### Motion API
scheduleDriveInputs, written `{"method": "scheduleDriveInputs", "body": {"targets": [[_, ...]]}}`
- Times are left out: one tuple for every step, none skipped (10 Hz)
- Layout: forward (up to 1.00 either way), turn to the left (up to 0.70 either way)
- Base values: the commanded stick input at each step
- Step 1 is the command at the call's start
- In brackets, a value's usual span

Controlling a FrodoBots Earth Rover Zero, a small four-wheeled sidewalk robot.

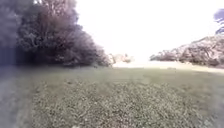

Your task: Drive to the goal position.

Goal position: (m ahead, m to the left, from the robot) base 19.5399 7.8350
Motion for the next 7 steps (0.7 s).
{"method": "scheduleDriveInputs", "body": {"targets": [[0.7,-0.35],[0.7,-0.35],[0.7,-0.35],[0.7,-0.33],[0.7,-0.1],[0.7,0.0],[0.7,0.0]]}}
